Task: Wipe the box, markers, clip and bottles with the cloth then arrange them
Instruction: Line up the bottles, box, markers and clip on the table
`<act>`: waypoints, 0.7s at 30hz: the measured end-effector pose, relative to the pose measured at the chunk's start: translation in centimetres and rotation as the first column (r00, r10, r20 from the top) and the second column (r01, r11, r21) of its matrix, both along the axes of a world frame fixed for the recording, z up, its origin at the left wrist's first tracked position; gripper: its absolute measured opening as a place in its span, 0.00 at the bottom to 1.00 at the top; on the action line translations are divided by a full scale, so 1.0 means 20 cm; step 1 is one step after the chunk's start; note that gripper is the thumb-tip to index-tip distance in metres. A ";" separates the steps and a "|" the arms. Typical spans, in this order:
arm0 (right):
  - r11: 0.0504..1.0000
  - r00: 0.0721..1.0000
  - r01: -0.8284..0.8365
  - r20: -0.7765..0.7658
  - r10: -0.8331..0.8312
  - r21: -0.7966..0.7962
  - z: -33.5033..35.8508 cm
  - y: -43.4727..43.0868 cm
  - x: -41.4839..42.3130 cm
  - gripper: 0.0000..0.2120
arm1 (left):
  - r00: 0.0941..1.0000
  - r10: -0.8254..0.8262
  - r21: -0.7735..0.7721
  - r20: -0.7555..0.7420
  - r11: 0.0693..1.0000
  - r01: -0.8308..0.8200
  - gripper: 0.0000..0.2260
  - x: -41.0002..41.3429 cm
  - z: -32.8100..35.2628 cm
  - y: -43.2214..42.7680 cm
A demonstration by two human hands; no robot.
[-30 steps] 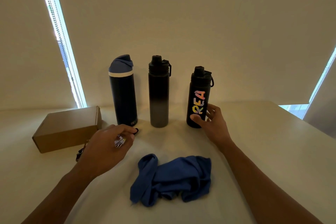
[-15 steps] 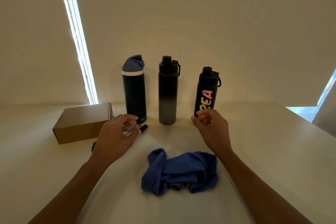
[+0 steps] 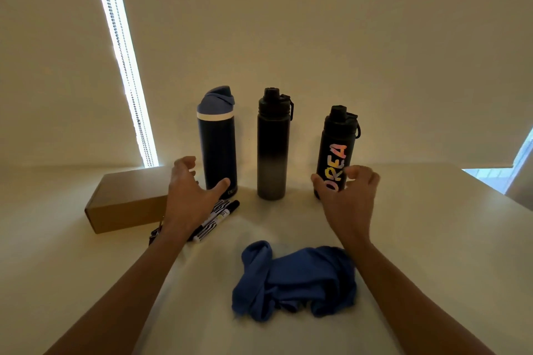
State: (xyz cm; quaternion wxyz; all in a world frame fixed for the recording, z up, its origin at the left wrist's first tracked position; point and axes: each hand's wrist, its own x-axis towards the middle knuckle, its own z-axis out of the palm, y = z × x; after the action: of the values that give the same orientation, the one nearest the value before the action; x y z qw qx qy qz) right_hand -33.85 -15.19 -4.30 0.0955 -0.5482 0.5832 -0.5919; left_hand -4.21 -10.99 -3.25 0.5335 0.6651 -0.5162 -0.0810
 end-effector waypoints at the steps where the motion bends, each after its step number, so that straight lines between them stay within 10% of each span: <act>1: 0.999 0.999 0.010 0.050 -0.012 0.036 0.01 -0.02 -0.03 0.35 | 1.000 0.001 0.020 -0.025 1.000 -0.001 0.40 0.00 0.00 -0.02; 6: 0.977 0.992 -0.089 0.104 0.070 0.195 -0.04 -0.13 -0.11 0.49 | 0.995 0.004 0.082 -0.098 0.997 0.004 0.46 0.03 0.05 -0.12; 21: 0.977 0.985 -0.163 0.083 0.153 0.140 -0.02 -0.16 -0.33 0.35 | 0.995 -0.102 0.155 0.013 0.983 0.099 0.37 -0.12 0.10 -0.24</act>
State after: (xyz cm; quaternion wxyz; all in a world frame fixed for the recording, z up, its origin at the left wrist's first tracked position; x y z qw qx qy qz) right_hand -40.49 -18.40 -4.70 0.2030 -0.5627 0.5756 -0.5575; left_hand -6.51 -15.78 -1.16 0.4703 0.6782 -0.5468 -0.1407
